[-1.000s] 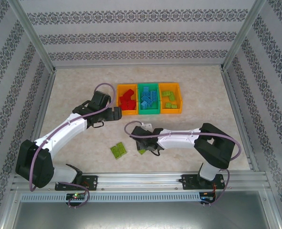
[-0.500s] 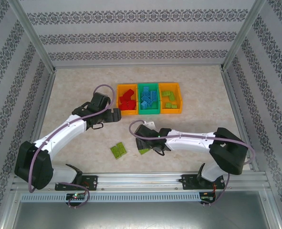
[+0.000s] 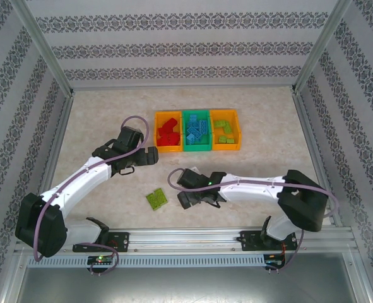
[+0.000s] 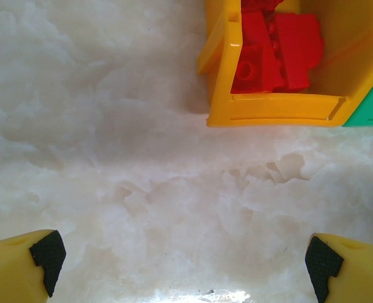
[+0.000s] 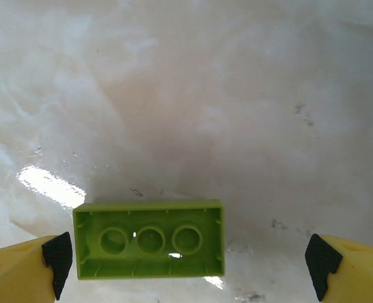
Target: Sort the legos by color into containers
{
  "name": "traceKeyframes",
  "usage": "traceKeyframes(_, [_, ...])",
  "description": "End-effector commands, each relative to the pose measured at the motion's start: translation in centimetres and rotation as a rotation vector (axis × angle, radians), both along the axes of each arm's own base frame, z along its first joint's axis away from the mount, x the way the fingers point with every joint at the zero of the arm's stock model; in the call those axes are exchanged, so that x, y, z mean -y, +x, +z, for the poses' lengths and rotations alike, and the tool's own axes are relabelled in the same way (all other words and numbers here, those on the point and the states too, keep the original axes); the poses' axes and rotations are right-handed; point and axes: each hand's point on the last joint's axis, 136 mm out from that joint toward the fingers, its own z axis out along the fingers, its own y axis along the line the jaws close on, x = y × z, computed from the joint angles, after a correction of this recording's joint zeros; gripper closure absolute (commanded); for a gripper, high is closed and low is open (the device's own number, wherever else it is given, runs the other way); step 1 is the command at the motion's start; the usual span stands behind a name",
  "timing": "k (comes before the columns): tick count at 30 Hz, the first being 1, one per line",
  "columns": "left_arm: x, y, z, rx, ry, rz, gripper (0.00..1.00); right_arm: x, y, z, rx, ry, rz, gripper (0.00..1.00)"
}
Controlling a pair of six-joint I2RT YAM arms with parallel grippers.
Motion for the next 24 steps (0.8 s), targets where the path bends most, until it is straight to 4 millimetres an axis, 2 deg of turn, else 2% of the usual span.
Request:
traceKeyframes(1, [-0.5, 0.0, 0.6, 0.02, -0.007, 0.019, 0.01, -1.5, -0.6, -0.3, -0.027, -0.006, 0.046, 0.02])
traceKeyframes(9, [-0.9, -0.2, 0.6, 0.022, 0.005, 0.024, 0.01, -0.9, -0.5, -2.5, -0.054, -0.067, 0.027, 0.04])
traceKeyframes(12, [-0.9, -0.2, 0.5, 0.021, 0.005, 0.024, 0.01, -0.9, -0.6, -3.2, -0.076, -0.073, 0.024, 0.09])
traceKeyframes(14, [-0.9, -0.2, 0.6, 0.023, 0.004, 0.024, 0.01, -0.7, -0.7, -3.6, -0.093, -0.079, 0.018, 0.16])
traceKeyframes(17, [-0.9, -0.2, 0.6, 0.023, 0.006, 0.027, 0.01, -0.1, -0.7, -3.7, -0.094, -0.088, -0.001, 0.24])
traceKeyframes(24, [-0.9, -0.2, 0.4, 0.02, 0.003, 0.025, 0.01, 2.6, 0.3, -2.7, -0.073, -0.08, -0.081, 0.31])
